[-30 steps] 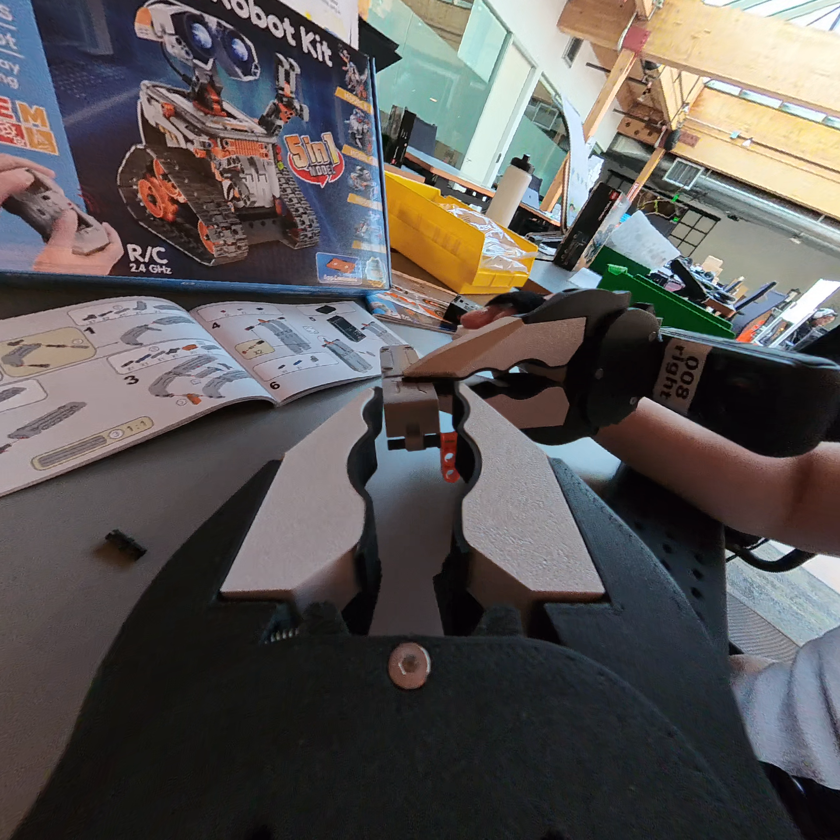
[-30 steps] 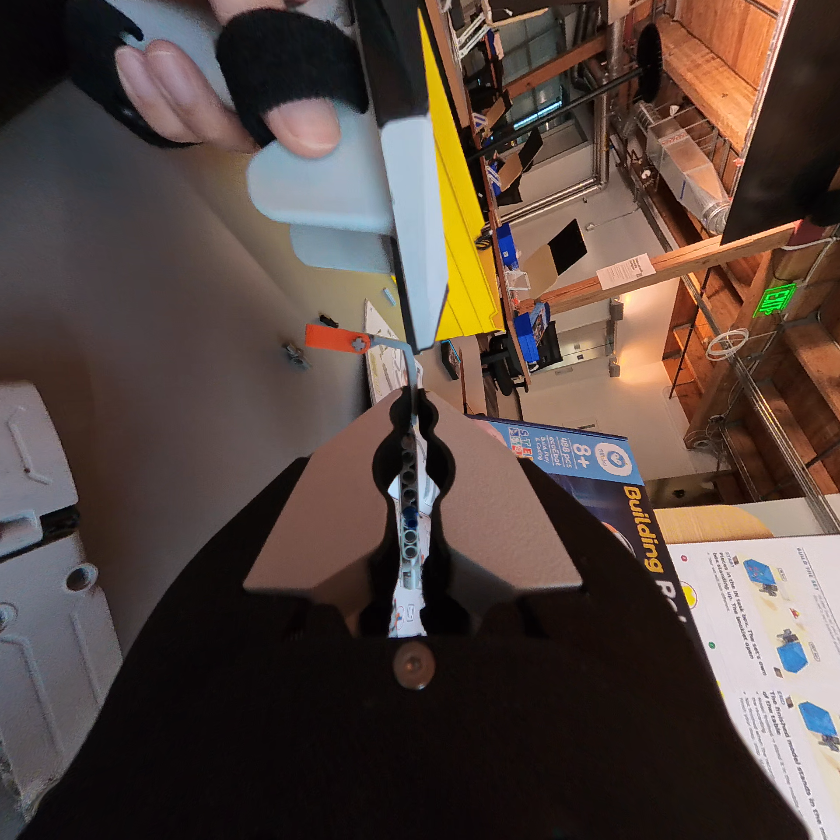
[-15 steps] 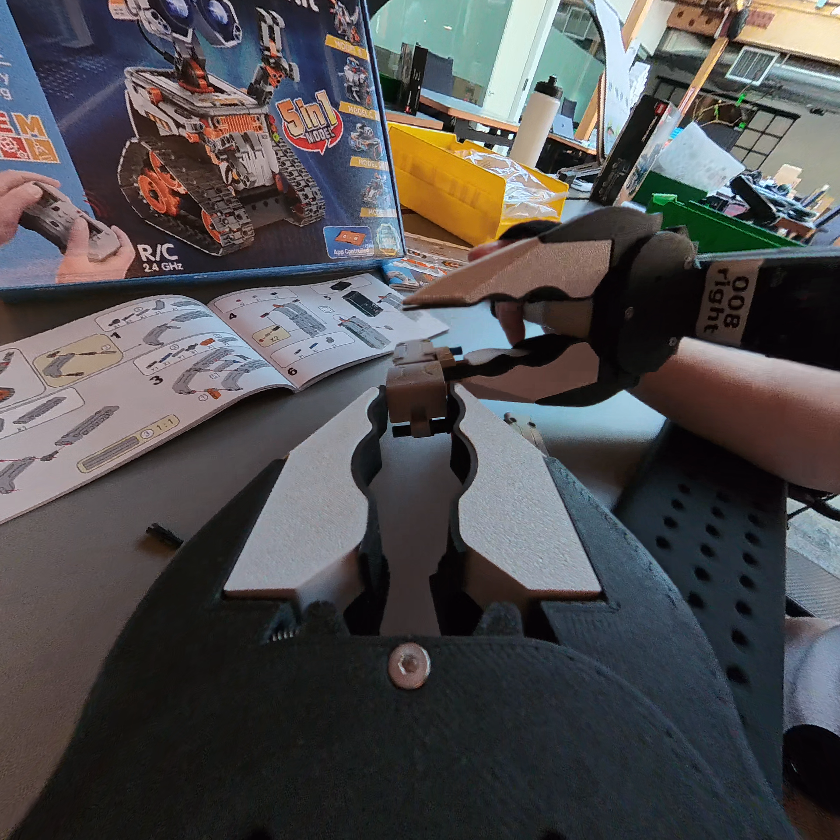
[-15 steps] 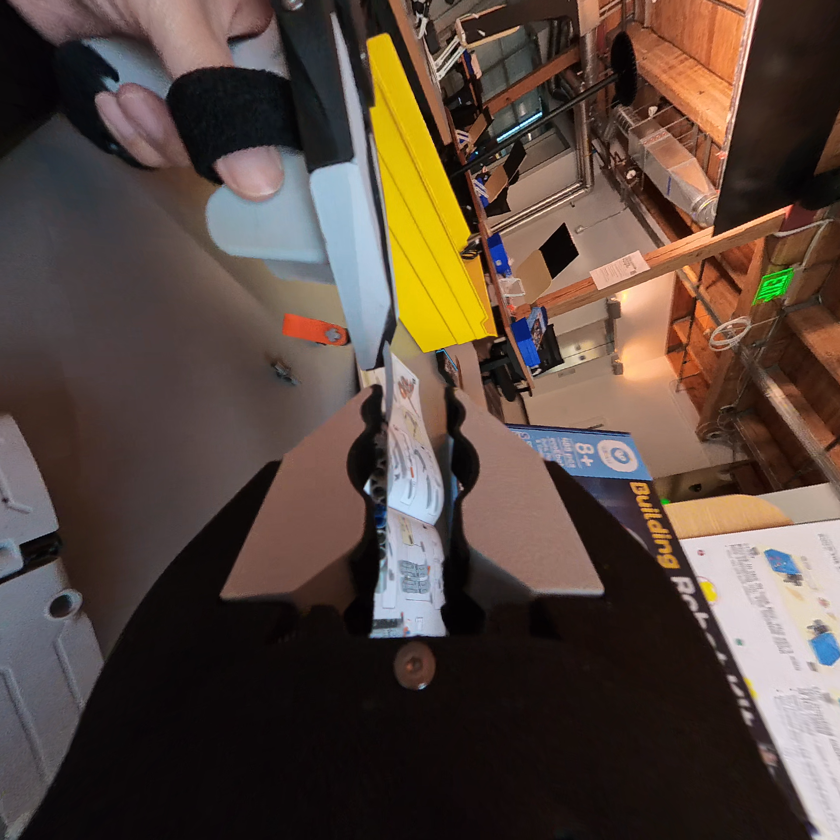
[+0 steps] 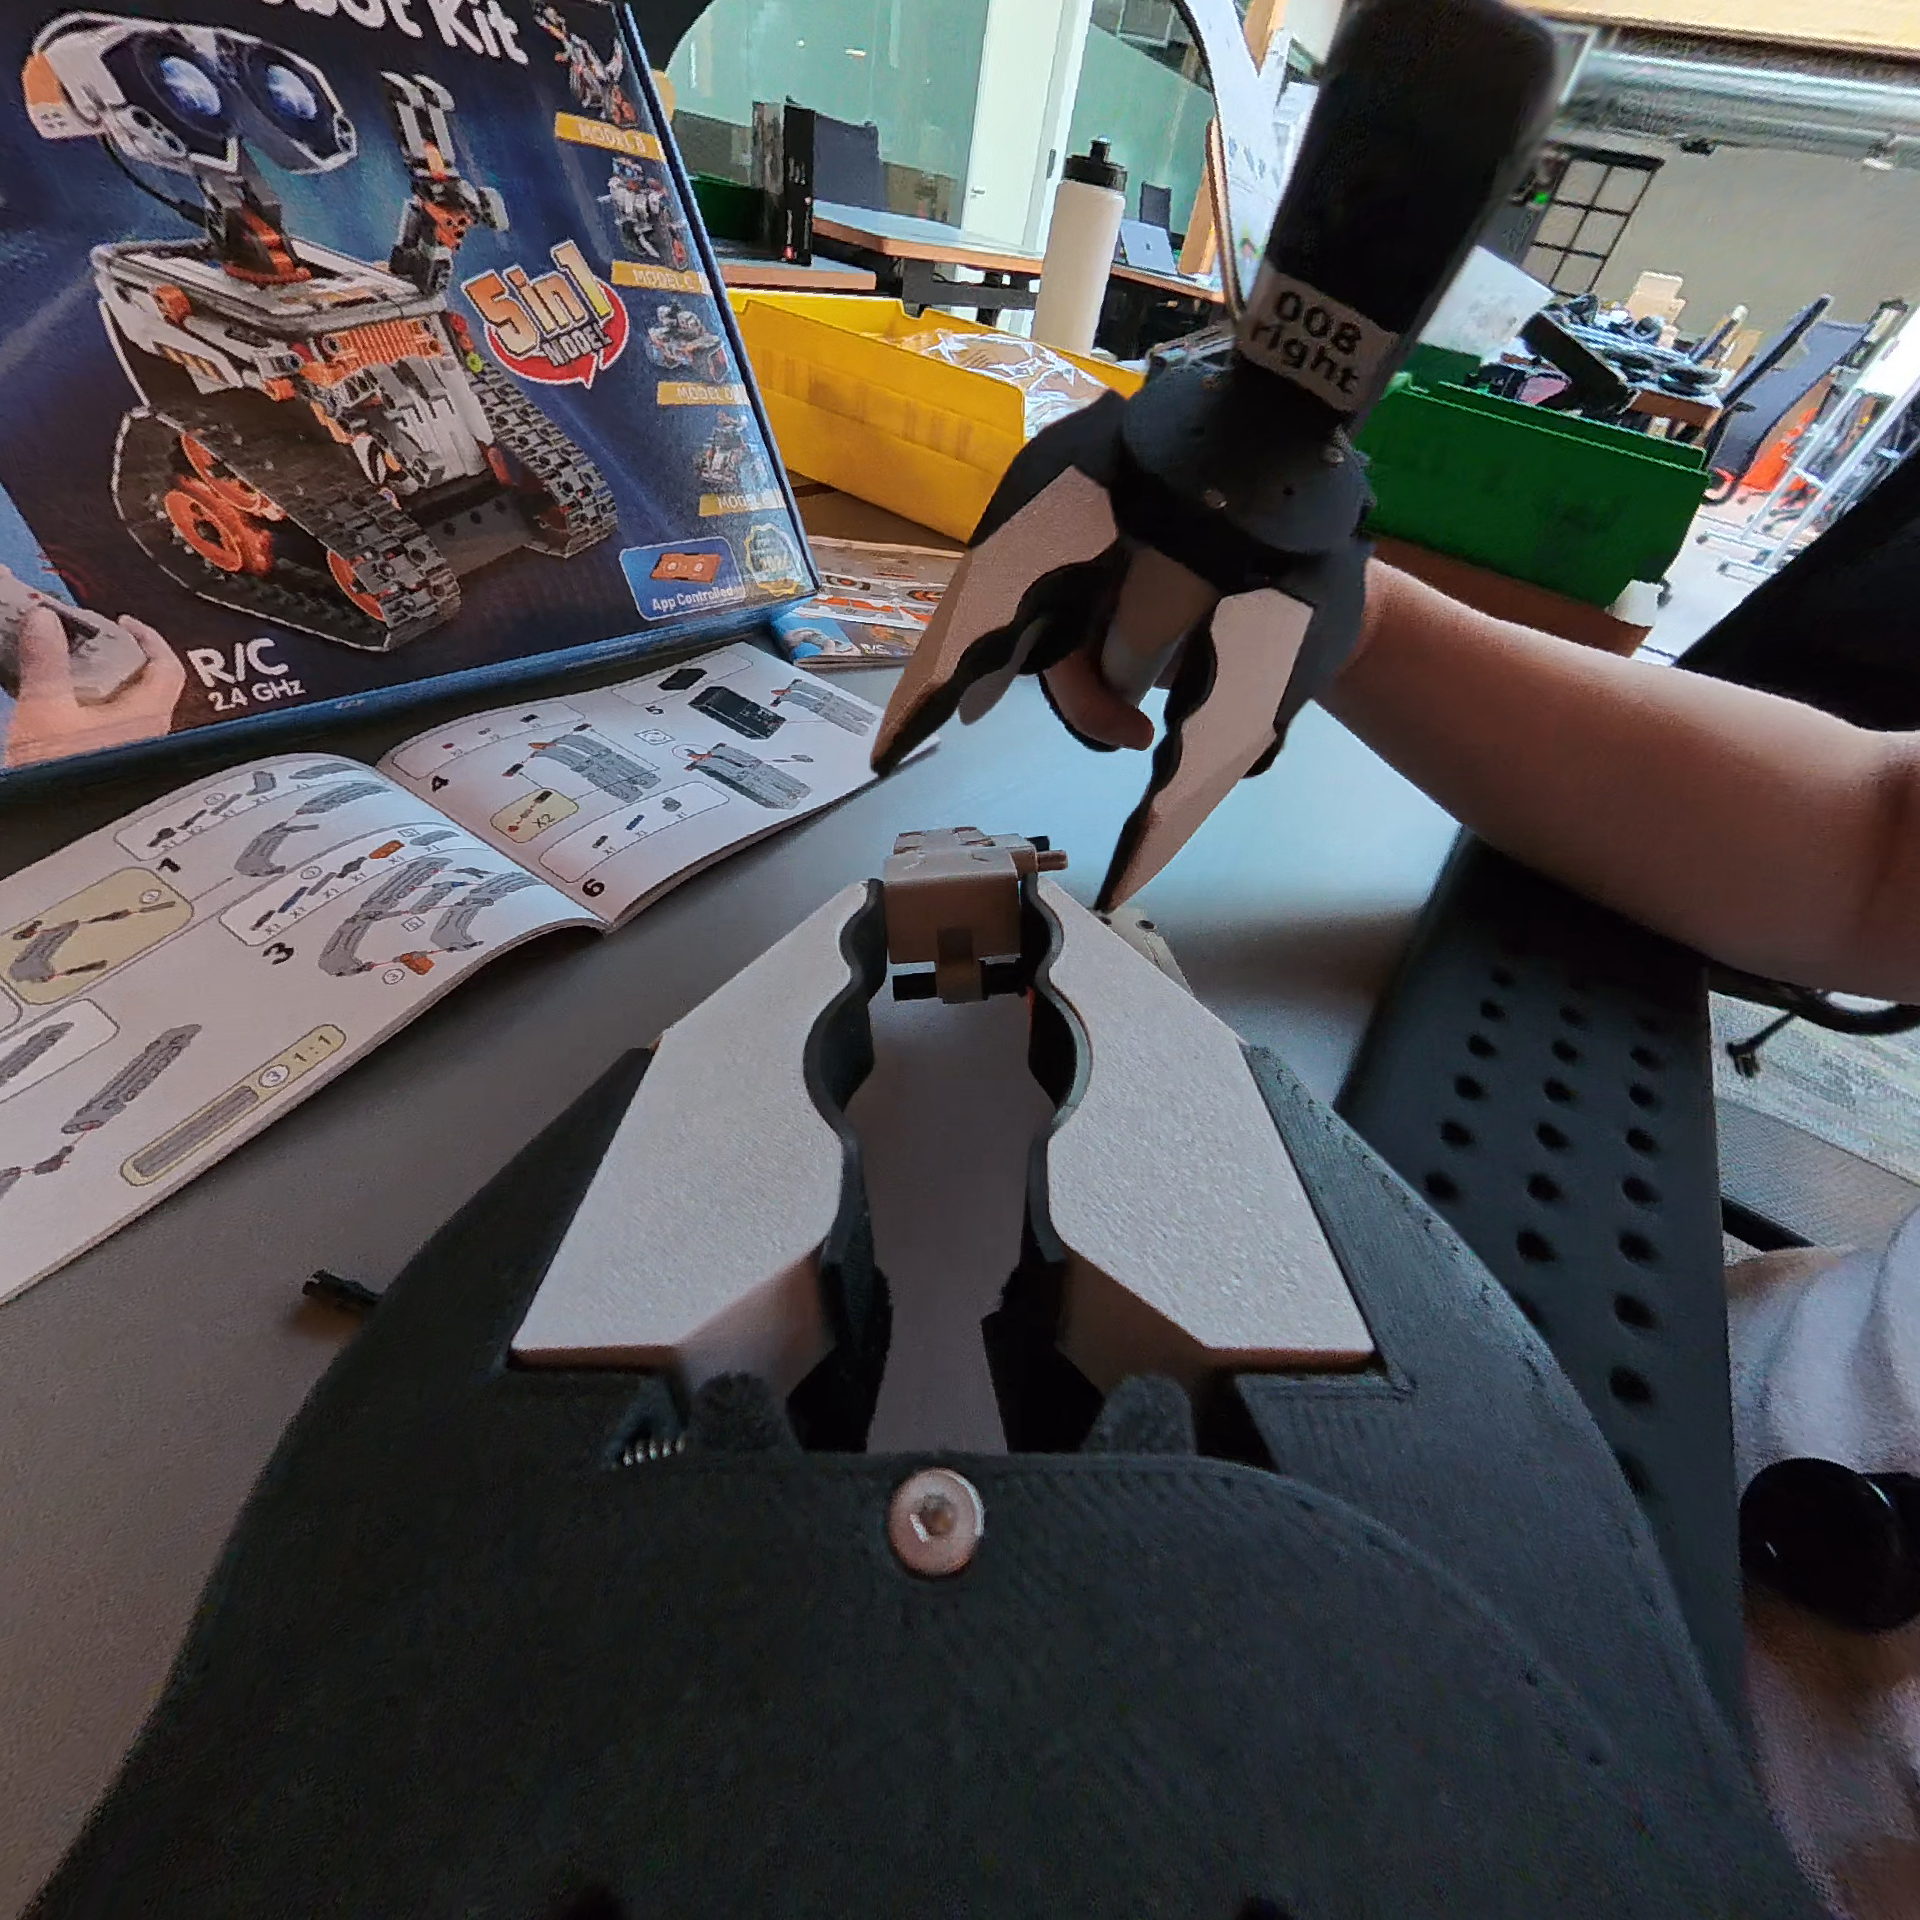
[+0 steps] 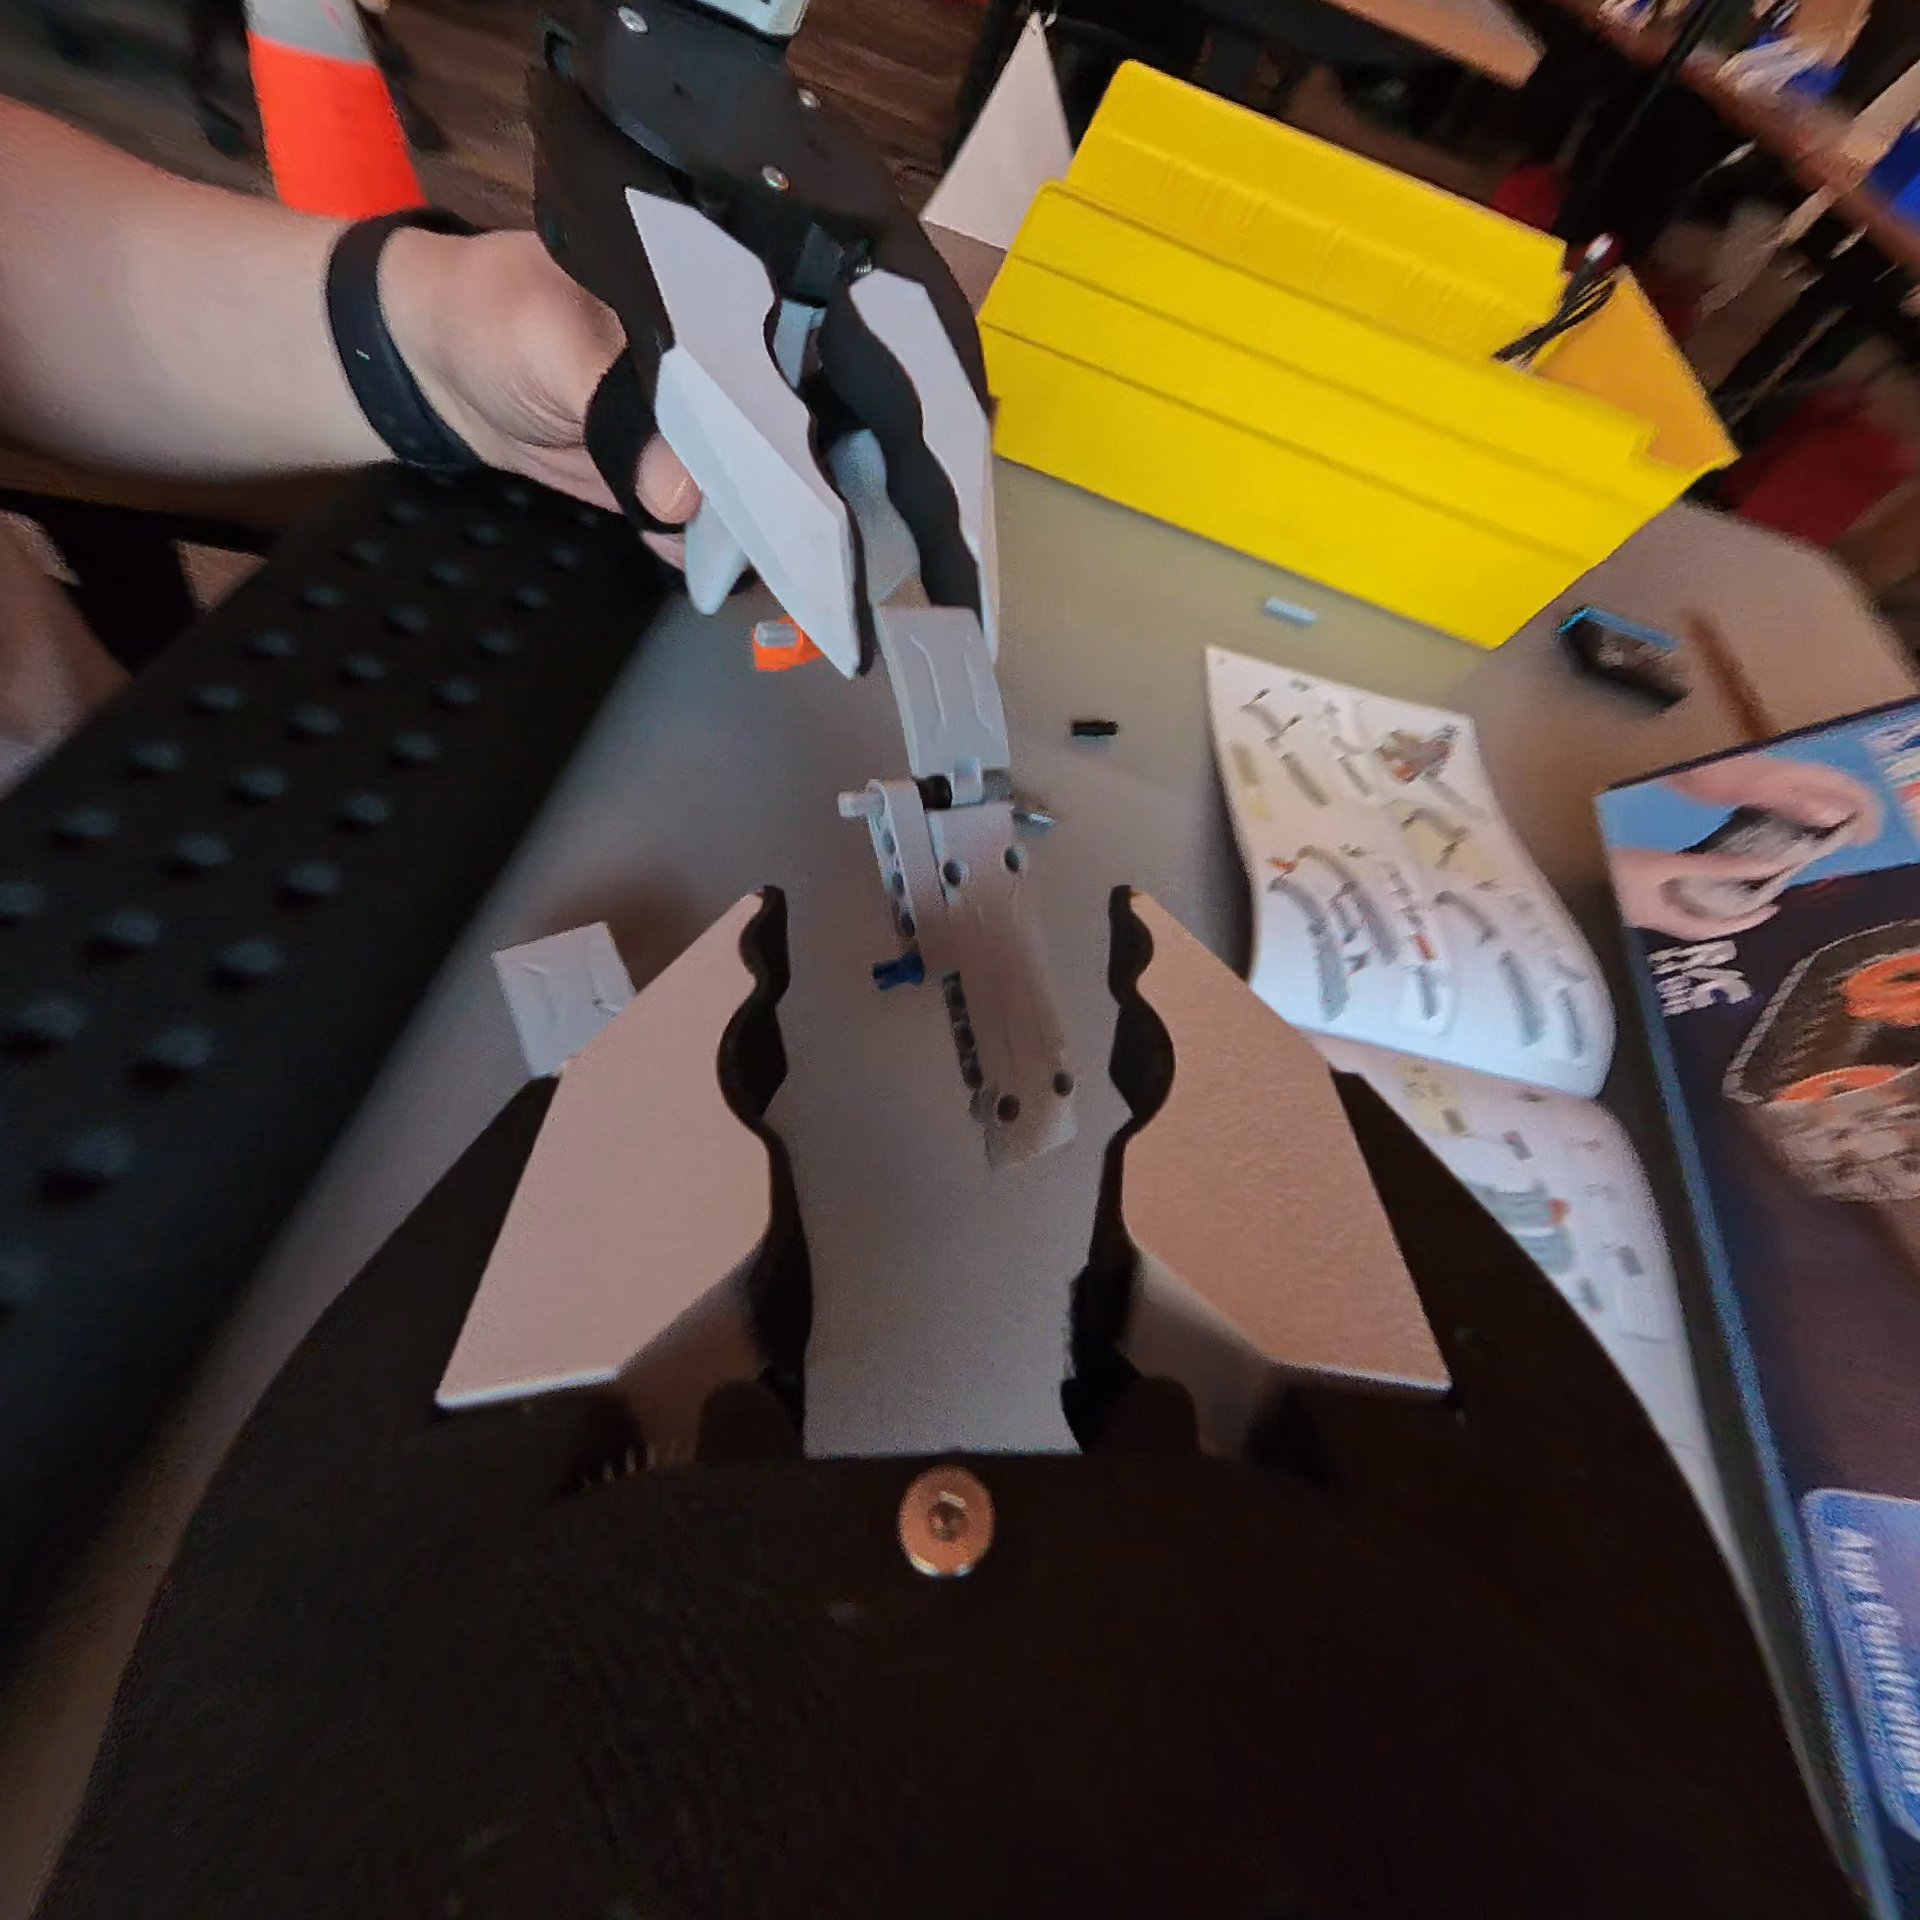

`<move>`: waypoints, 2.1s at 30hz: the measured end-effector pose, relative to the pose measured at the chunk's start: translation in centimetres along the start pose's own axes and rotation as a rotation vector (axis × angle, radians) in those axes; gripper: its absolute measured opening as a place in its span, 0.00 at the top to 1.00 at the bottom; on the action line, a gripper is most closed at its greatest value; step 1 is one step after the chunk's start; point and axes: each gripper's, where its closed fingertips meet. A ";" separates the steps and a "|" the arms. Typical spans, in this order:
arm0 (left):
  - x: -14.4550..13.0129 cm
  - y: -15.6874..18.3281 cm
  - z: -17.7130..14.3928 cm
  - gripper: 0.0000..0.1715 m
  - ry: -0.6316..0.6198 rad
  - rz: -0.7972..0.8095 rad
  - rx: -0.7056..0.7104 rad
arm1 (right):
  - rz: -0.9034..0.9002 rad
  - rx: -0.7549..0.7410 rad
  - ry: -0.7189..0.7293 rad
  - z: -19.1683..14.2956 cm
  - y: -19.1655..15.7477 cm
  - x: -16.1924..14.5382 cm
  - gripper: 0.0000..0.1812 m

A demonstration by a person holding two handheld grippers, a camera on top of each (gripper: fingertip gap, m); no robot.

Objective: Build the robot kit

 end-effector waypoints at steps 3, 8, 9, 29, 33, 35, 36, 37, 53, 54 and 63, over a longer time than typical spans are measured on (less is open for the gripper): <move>0.1 0.1 -0.3 0.86 0.008 0.024 0.000 | 0.045 -0.004 0.017 -0.3 0.6 -0.5 0.67; 0.0 -0.3 -0.4 0.86 0.013 -0.012 0.006 | -0.003 -0.045 0.060 0.4 0.8 0.4 0.78; 0.1 -0.6 -0.4 0.86 0.017 -0.024 0.016 | -0.030 -0.071 0.062 0.5 1.0 0.7 0.81; 2.5 -6.9 -5.2 0.72 0.284 -0.303 0.171 | -0.662 -0.546 -0.205 2.0 3.3 0.2 0.97; 1.4 -9.5 -8.0 0.81 0.239 -0.297 0.313 | -0.622 -0.506 -0.229 2.4 3.6 -1.2 0.97; -0.4 -9.7 -7.9 0.83 0.139 -0.323 0.304 | -0.595 -0.482 -0.219 2.5 3.6 -1.5 0.97; -0.7 -9.6 -8.0 0.84 0.125 -0.334 0.291 | -0.572 -0.457 -0.212 2.7 3.4 -1.6 0.97; -0.7 -9.6 -8.1 0.85 0.132 -0.341 0.289 | -0.551 -0.433 -0.202 2.8 3.1 -1.8 0.97; -6.3 -7.4 -2.0 0.89 -0.386 -0.145 0.242 | -0.496 -0.284 -0.237 3.5 1.8 -4.3 0.97; -6.0 -7.1 -1.8 0.89 -0.371 -0.142 0.223 | -0.497 -0.281 -0.241 3.6 1.8 -4.4 0.97; -4.7 -4.2 0.2 0.71 -0.278 -0.171 0.033 | -0.533 -0.285 -0.235 4.1 1.6 -4.1 0.97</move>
Point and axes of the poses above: each gripper's, where its closed fingertips meet, z out along the fingers, x out of its top, y = z × x across the jaws, and after that the axes turned 5 degrees about -y, right-handed
